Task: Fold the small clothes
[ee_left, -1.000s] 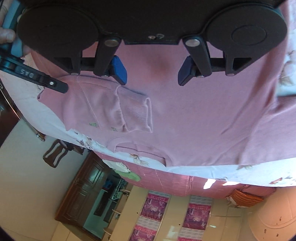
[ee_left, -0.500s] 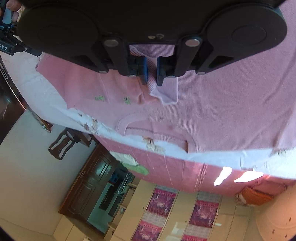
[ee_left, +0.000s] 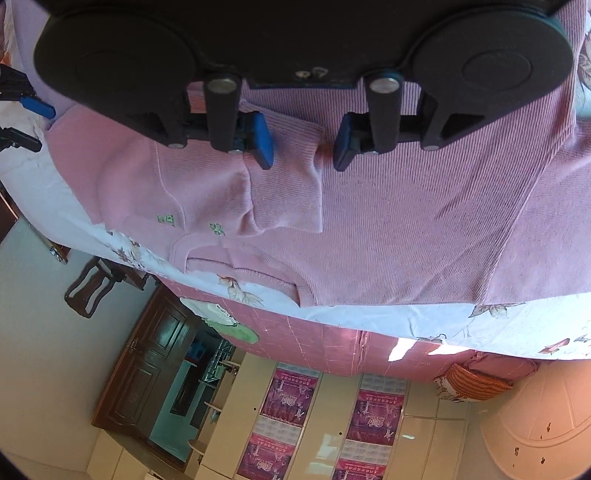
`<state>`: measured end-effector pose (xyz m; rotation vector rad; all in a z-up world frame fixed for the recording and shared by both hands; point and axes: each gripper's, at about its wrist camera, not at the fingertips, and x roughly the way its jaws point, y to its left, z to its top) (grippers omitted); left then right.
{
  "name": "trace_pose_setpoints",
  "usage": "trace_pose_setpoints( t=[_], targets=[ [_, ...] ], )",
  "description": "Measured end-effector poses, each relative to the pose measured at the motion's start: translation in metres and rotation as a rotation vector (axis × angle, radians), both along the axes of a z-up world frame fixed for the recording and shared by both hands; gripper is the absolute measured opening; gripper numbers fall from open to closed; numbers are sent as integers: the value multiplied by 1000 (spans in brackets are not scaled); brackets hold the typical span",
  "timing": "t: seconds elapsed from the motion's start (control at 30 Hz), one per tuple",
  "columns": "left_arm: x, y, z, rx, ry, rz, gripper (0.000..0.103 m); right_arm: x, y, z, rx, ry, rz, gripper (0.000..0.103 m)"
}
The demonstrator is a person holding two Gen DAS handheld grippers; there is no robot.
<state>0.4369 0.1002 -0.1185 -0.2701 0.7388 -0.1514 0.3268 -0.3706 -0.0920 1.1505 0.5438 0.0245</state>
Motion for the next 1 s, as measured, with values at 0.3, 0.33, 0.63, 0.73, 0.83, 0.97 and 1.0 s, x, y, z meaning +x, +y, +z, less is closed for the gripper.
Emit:
trace_pose_setpoints(
  t=[0.3,0.33,0.63,0.73,0.83,0.97,1.0],
  targets=[
    [34,20,-7,-205,12,42,4,-7,8,0,-88,27,-7,28],
    [24,17,6,-169,-87,42,3,-8,8,-1,-99,32,-6,26],
    [9,12,-2,13,-104,68,7,-7,13,1,-156,35,14,18],
    [4,17,-10,24,-76,92,30,-10,13,9,-175,47,32,19],
    [-10,27,1,35,-128,132,30,-18,18,28,-282,7,56,19],
    [-5,26,10,36,-139,90,34,-11,32,49,-453,-59,66,19],
    [0,22,8,60,-119,70,35,-5,35,50,-473,-65,78,19]
  ],
)
